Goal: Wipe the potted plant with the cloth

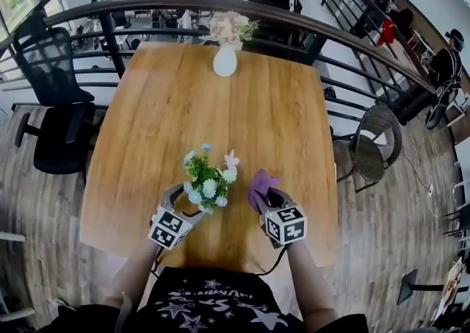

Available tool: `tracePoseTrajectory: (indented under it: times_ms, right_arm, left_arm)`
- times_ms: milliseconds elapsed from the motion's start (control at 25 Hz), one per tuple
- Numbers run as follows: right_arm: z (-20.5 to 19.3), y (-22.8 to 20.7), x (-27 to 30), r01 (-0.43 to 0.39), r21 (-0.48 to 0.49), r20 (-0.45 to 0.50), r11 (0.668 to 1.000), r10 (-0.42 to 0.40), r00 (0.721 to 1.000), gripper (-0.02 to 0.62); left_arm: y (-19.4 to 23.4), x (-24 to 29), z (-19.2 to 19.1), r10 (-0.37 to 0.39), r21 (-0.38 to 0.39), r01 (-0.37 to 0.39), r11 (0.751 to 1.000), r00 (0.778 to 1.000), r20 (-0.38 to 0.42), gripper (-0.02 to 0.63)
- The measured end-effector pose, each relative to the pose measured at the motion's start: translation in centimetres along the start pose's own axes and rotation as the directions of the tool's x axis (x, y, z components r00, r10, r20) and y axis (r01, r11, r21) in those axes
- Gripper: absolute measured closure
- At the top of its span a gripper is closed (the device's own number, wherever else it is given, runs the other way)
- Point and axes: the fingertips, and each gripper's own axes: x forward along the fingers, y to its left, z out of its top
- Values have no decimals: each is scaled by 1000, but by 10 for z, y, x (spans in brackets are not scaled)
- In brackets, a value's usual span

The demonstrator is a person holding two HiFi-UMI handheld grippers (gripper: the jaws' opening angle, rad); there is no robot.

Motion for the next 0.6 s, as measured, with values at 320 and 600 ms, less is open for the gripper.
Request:
tracePoseTrajectory:
  times_ms: [320, 600]
  right_arm:
    - [18, 4, 45, -184, -211, -42, 960, 179, 983, 511]
    - [28, 12, 79, -322, -352, -92, 879, 309, 947, 511]
  left_arm:
    - [6, 12, 1, 55, 22, -54, 998, 998, -27, 187]
    - [6, 19, 2, 70, 34, -69, 997, 996, -46, 179]
